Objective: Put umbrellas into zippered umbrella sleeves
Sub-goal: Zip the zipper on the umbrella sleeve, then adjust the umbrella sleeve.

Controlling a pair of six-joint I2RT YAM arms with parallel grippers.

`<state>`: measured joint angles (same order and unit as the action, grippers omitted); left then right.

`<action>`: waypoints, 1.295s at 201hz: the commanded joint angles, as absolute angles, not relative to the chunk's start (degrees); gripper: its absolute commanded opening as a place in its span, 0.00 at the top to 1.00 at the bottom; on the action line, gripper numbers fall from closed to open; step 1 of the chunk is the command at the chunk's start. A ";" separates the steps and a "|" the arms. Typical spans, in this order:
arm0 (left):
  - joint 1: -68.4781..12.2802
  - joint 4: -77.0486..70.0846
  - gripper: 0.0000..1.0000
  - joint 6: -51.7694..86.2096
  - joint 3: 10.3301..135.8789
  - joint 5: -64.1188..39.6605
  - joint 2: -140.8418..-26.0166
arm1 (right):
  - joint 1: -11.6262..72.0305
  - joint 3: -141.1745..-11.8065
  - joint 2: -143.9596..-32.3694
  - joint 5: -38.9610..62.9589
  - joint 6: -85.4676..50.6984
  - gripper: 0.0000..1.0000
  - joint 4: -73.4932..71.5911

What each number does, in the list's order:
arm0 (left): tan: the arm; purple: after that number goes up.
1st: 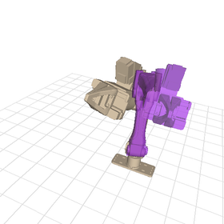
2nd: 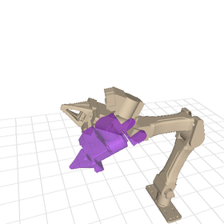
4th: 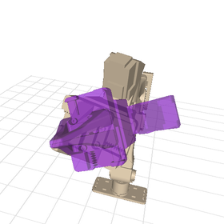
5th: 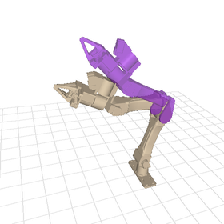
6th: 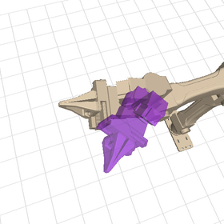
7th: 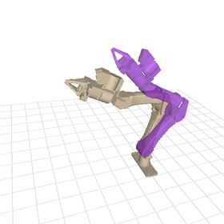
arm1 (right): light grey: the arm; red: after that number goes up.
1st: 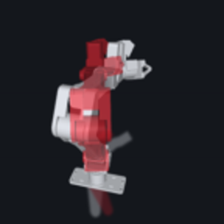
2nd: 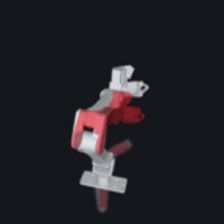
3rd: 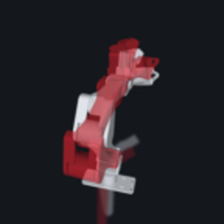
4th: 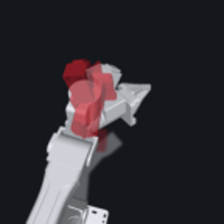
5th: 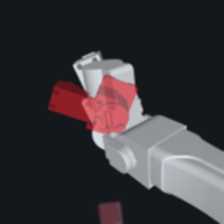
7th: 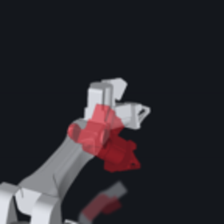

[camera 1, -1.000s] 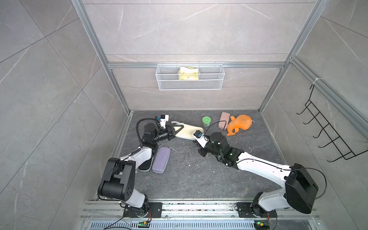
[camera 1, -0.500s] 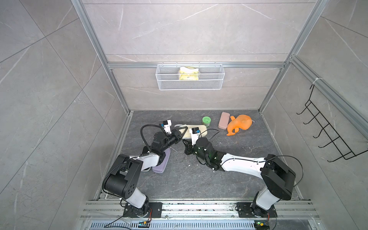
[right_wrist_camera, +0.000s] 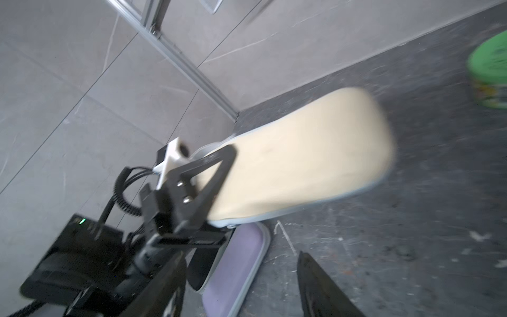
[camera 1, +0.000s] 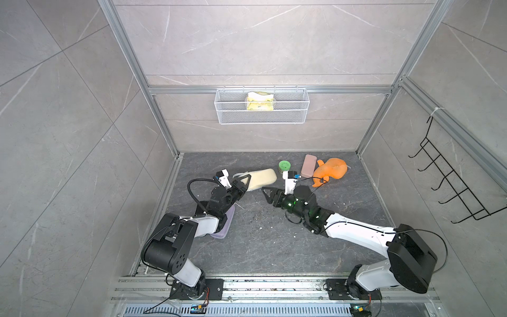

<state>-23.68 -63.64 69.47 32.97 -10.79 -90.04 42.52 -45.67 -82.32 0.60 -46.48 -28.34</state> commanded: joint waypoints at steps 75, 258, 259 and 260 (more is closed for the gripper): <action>-33.68 -77.52 0.91 70.70 34.45 3.72 -89.71 | 40.22 -47.35 -97.13 3.19 -67.92 0.24 -55.18; -13.21 -16.20 0.24 47.82 44.09 -45.15 -72.96 | 33.07 -61.97 -92.69 43.34 -40.59 0.73 -21.38; -13.24 -16.10 0.23 47.82 44.24 -45.38 -73.13 | 33.06 -62.10 -92.75 43.73 -40.51 0.73 -21.10; -13.26 -16.05 0.23 47.77 44.40 -45.63 -73.22 | 33.05 -62.25 -92.83 44.15 -40.47 0.73 -20.92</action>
<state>-13.21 -25.71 56.25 39.00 -30.98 -72.18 32.64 -56.05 -95.44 26.65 -49.80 -31.11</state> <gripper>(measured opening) 0.761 0.340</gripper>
